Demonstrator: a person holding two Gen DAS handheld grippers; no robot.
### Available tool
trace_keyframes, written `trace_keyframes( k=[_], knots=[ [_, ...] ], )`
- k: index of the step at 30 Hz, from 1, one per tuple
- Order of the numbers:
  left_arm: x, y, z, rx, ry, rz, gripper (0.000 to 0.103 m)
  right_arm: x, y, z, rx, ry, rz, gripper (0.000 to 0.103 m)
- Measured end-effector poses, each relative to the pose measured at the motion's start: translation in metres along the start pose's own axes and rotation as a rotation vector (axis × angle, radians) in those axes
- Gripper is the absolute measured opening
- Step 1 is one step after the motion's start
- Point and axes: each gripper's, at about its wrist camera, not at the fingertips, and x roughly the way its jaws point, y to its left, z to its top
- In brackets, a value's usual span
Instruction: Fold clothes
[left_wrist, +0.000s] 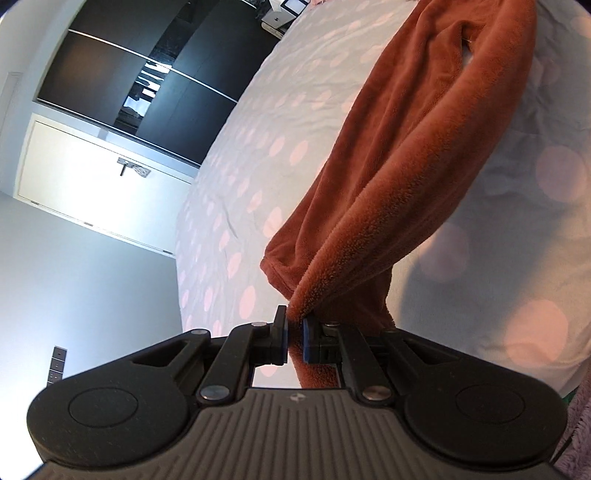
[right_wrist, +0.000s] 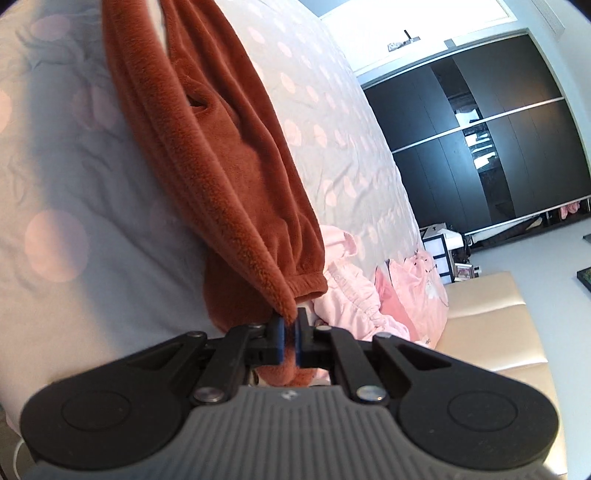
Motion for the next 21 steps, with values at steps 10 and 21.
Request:
trace_keyframes(
  k=[10, 21],
  knots=[
    [0.080, 0.032, 0.038, 0.044, 0.020, 0.012, 0.005, 0.067, -0.038, 0.032, 0.102, 0.030, -0.053, 0.005],
    [0.244, 0.068, 0.106, 0.069, 0.142, -0.121, 0.005, 0.219, -0.089, 0.086, 0.145, 0.139, -0.006, 0.005]
  ],
)
